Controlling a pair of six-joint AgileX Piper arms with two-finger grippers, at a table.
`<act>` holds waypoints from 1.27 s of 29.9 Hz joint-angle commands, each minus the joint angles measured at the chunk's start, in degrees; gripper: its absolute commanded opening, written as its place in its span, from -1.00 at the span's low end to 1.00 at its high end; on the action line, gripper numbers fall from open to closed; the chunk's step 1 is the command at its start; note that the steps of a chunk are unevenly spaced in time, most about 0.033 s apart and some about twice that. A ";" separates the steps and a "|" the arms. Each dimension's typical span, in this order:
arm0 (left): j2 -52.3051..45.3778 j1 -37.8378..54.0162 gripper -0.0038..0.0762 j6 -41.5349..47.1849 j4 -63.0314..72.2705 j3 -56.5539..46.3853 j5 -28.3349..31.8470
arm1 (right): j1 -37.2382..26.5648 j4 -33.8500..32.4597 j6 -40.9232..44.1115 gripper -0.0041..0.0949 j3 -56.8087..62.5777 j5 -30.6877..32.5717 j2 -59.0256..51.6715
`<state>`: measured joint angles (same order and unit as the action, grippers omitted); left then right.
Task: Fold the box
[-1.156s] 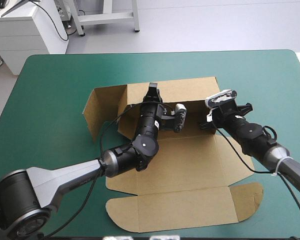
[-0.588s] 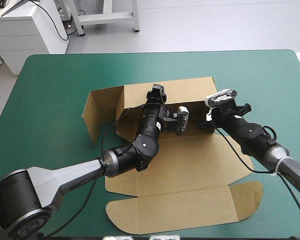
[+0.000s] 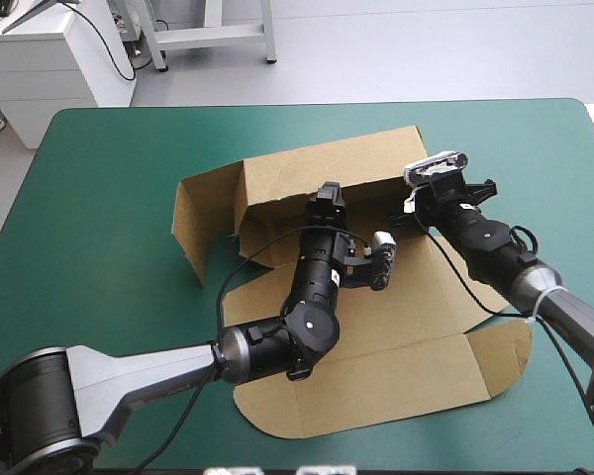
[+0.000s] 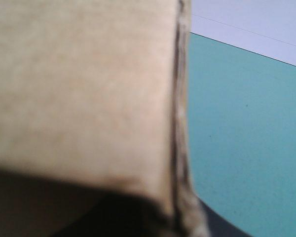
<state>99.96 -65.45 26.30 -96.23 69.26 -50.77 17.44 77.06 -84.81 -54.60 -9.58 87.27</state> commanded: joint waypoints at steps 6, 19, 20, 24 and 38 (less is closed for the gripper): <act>-2.69 -6.51 0.23 -1.75 4.44 1.33 -6.52 | -4.65 -1.64 -3.54 -0.96 -6.97 4.87 2.46; -5.79 -3.24 -0.88 -49.34 50.59 5.19 -6.43 | -4.75 -1.64 -6.23 -0.96 -7.62 6.49 3.72; -6.60 -1.49 -0.88 -55.05 58.92 6.88 -7.76 | -4.75 -1.64 -6.23 -0.96 -7.62 6.87 3.72; -9.22 8.52 -0.89 -66.59 83.05 14.88 -15.76 | -4.75 -1.64 -6.23 -0.96 -7.62 7.50 3.72; -10.68 53.13 -0.92 -54.95 112.60 33.14 -22.66 | -4.75 -1.64 -6.23 -0.96 -7.52 7.29 3.72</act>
<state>92.02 -19.43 -32.83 10.14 100.21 -70.93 12.88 76.89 -89.45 -60.37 -2.22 93.14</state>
